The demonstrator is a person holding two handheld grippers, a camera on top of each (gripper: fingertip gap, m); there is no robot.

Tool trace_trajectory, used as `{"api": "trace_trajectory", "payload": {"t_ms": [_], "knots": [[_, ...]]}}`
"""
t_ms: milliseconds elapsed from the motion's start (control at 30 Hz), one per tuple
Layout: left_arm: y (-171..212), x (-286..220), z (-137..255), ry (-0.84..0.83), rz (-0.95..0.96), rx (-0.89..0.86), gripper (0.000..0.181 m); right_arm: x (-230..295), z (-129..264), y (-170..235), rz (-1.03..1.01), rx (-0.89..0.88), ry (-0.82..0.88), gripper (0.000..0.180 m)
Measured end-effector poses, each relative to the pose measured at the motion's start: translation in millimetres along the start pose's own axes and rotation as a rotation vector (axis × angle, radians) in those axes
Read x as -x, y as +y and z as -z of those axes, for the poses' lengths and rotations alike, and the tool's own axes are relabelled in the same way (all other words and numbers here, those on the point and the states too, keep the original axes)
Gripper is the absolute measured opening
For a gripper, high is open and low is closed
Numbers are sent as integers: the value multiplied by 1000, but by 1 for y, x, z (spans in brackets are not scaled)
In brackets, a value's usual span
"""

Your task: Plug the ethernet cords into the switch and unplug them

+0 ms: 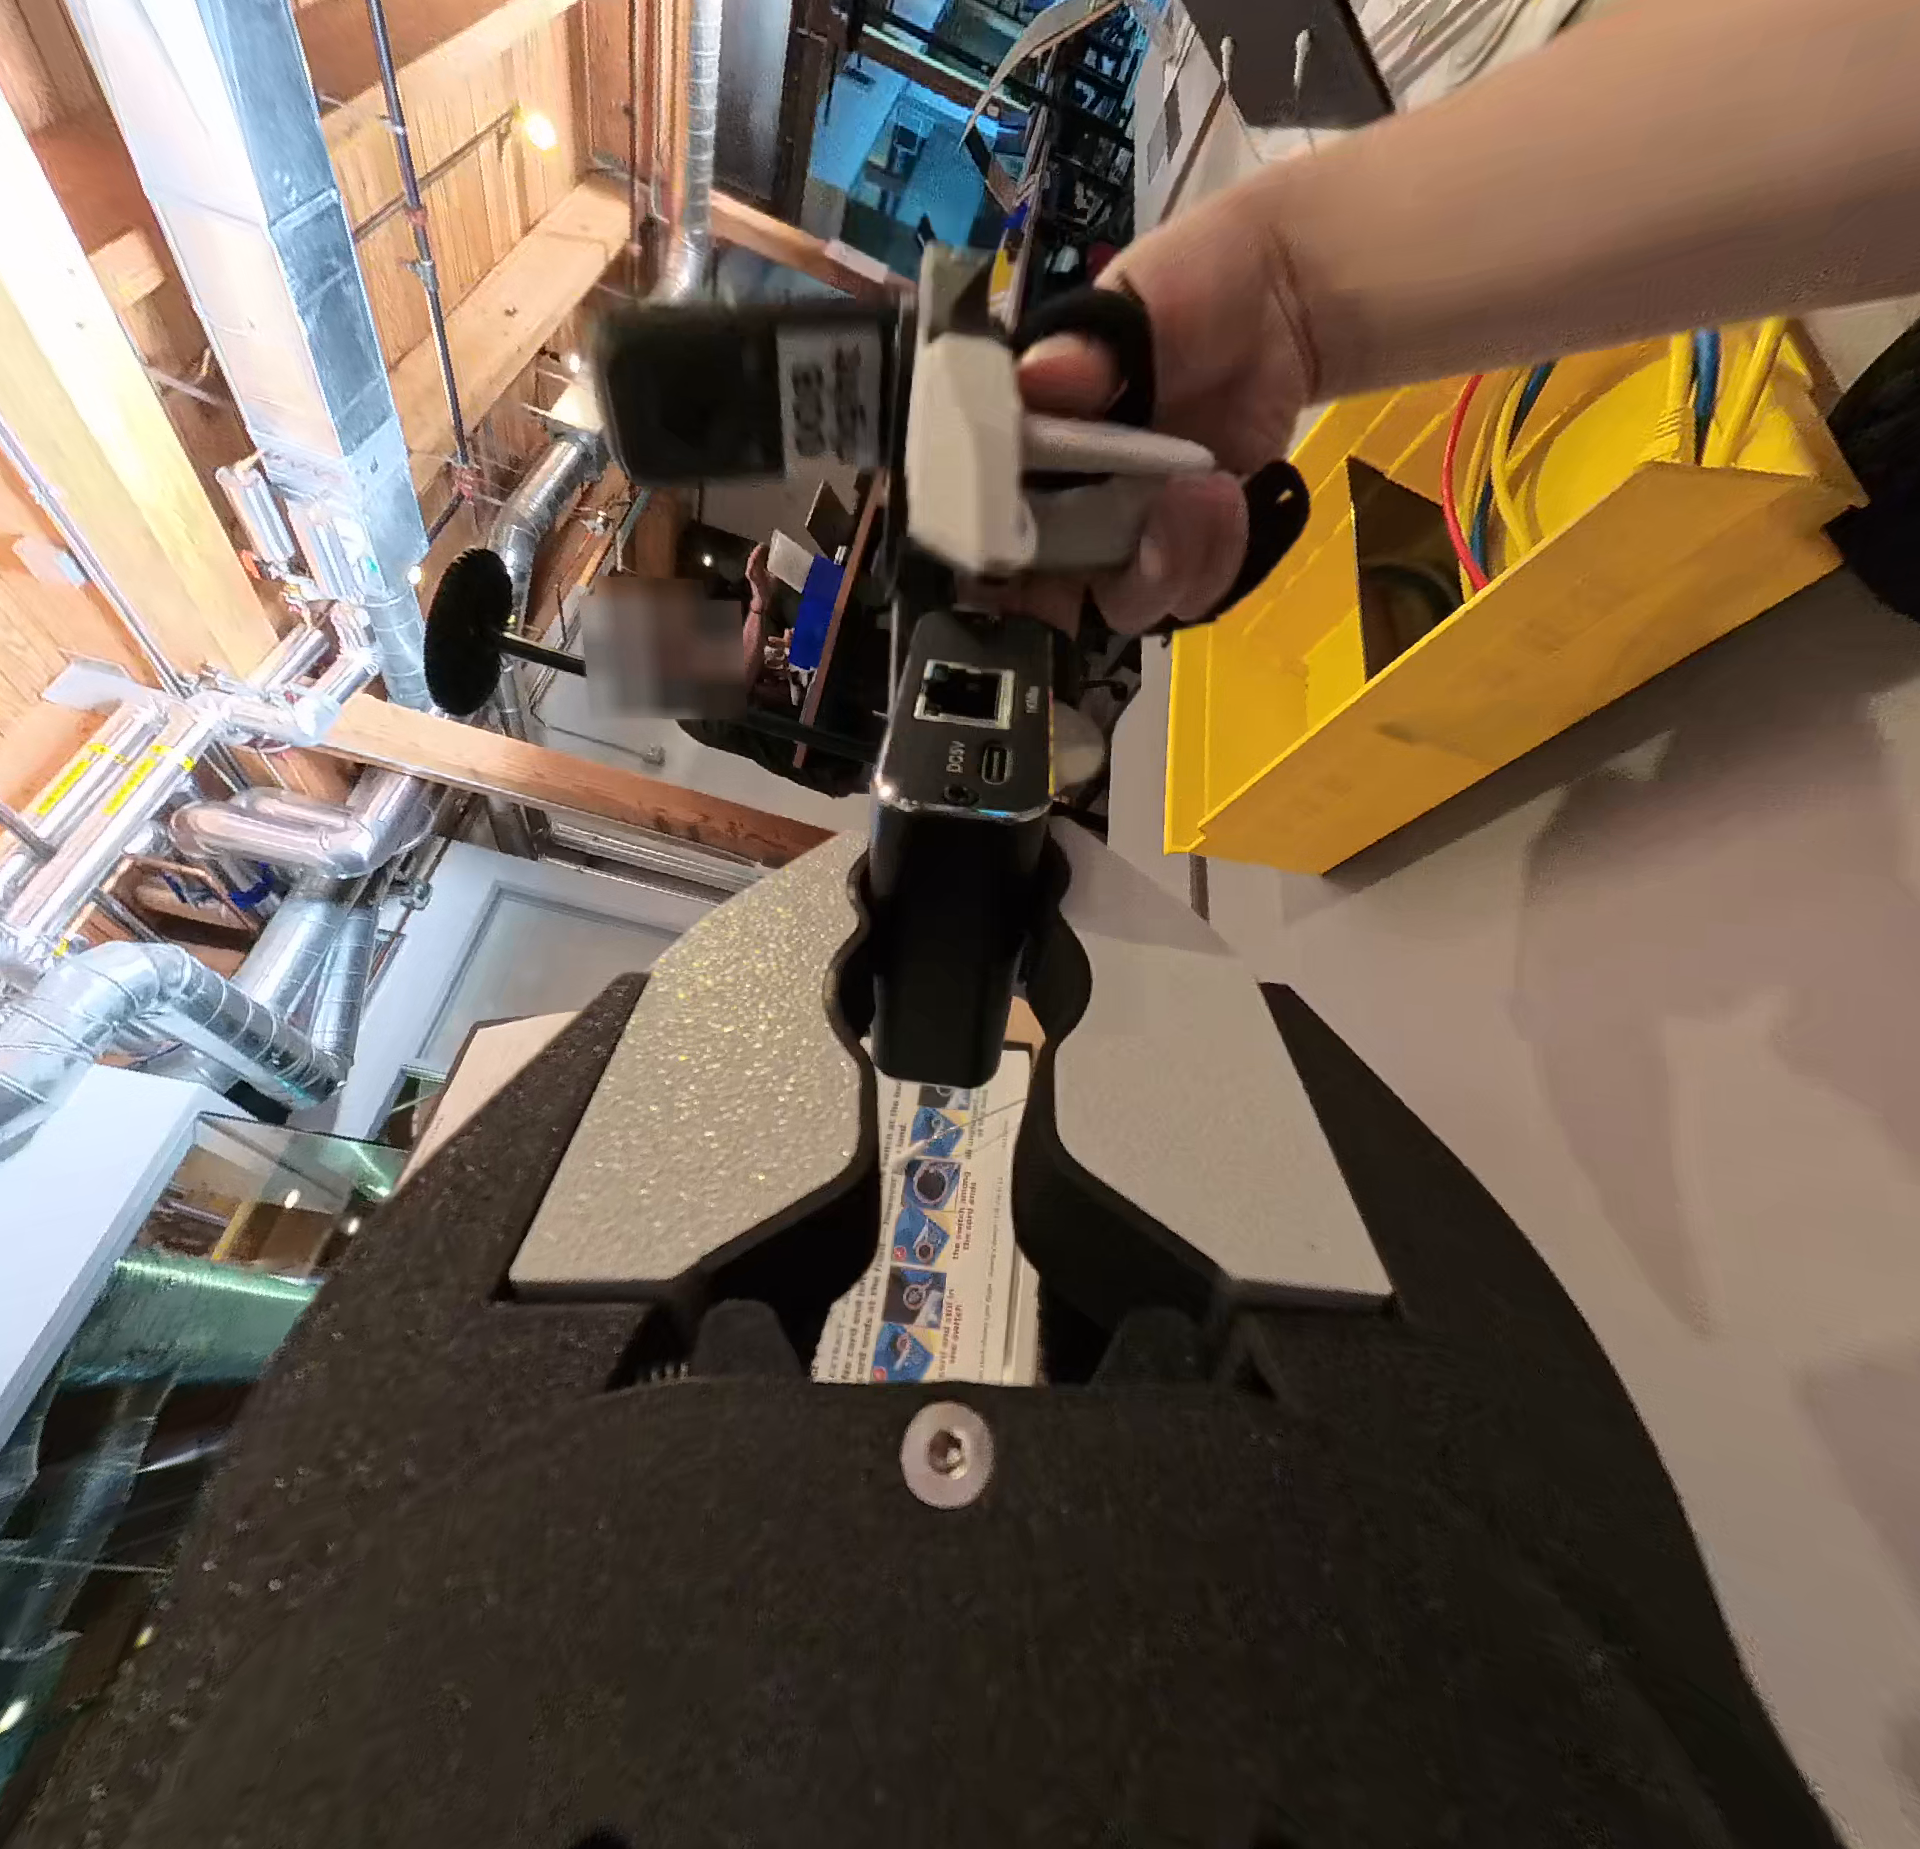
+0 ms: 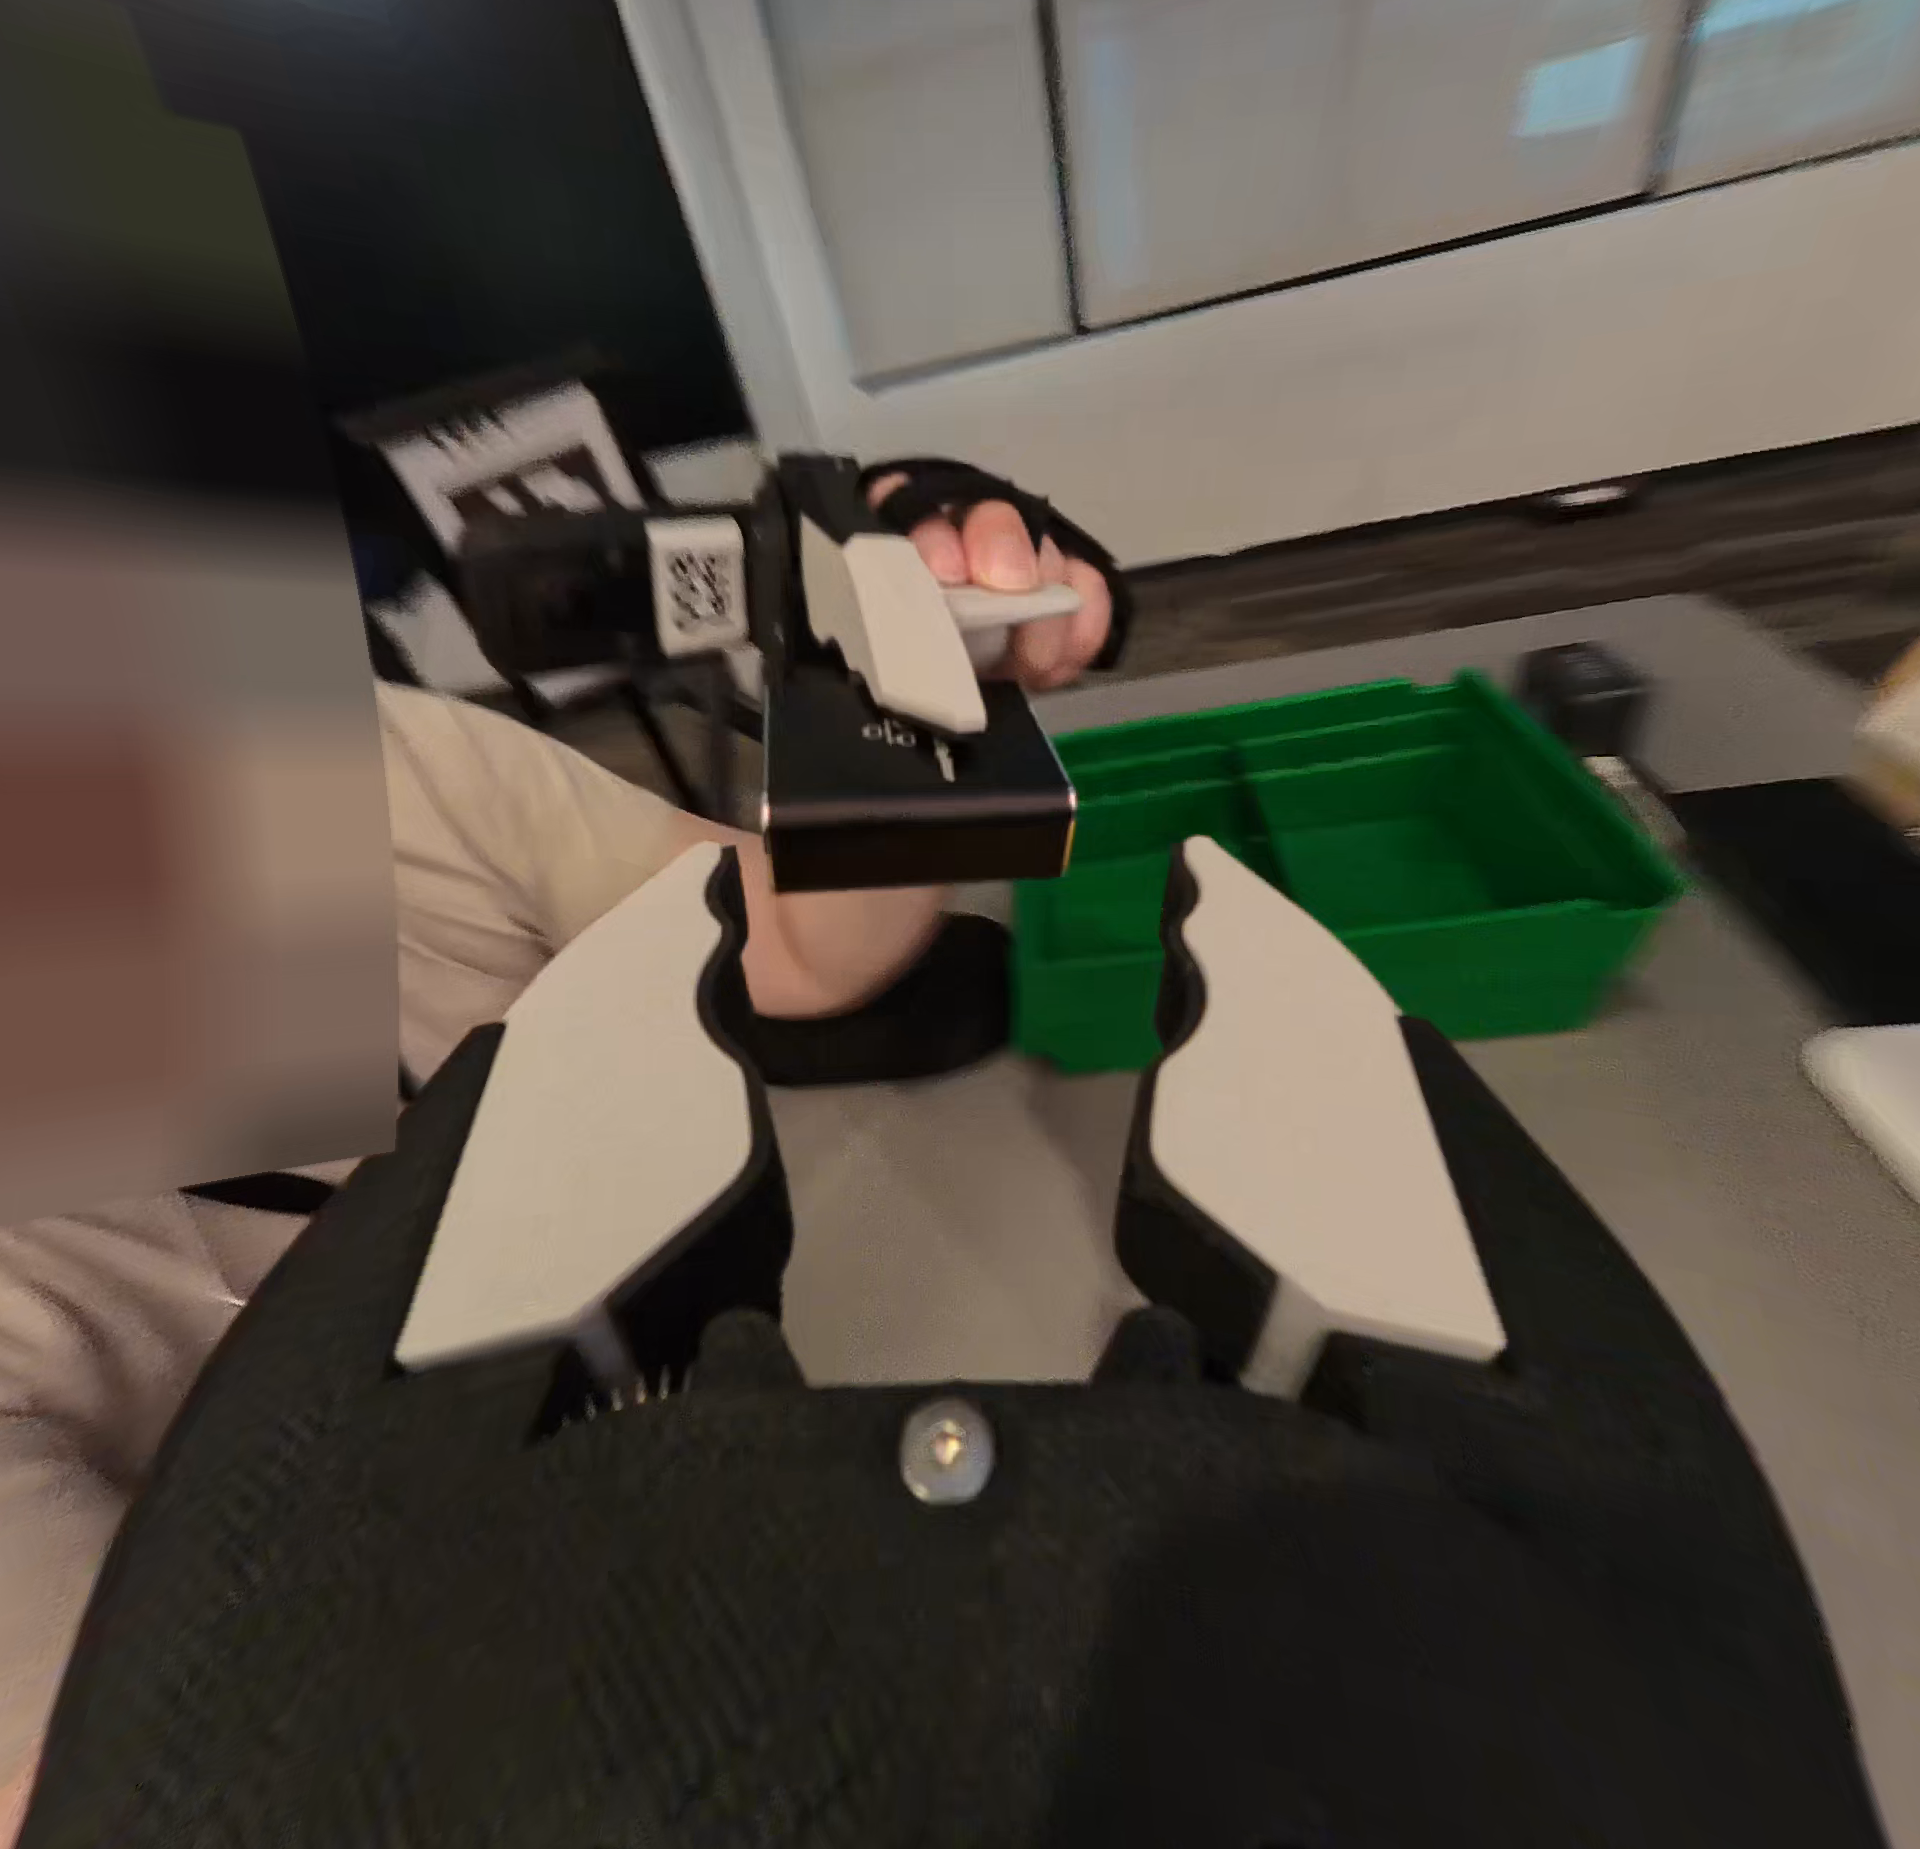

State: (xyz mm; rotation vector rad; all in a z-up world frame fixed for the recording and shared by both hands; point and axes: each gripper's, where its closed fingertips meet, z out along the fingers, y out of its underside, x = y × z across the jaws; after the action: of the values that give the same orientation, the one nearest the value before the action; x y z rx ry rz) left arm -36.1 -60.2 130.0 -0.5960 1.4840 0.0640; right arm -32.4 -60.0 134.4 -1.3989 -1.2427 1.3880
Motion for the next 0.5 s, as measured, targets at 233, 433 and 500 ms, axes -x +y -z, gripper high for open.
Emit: {"api": "trace_trajectory", "payload": {"t_ms": [233,433,500], "knots": [[18,-10,-14,11,-46,66,24,-9,-13,17,-71,9,-99,75],[23,-19,-17,59,-1,75,24,-19,-15,25,-50,43,-58,66],[26,-18,-18,53,25,90,25,-22,-15,23,-49,36,-42,66]]}}
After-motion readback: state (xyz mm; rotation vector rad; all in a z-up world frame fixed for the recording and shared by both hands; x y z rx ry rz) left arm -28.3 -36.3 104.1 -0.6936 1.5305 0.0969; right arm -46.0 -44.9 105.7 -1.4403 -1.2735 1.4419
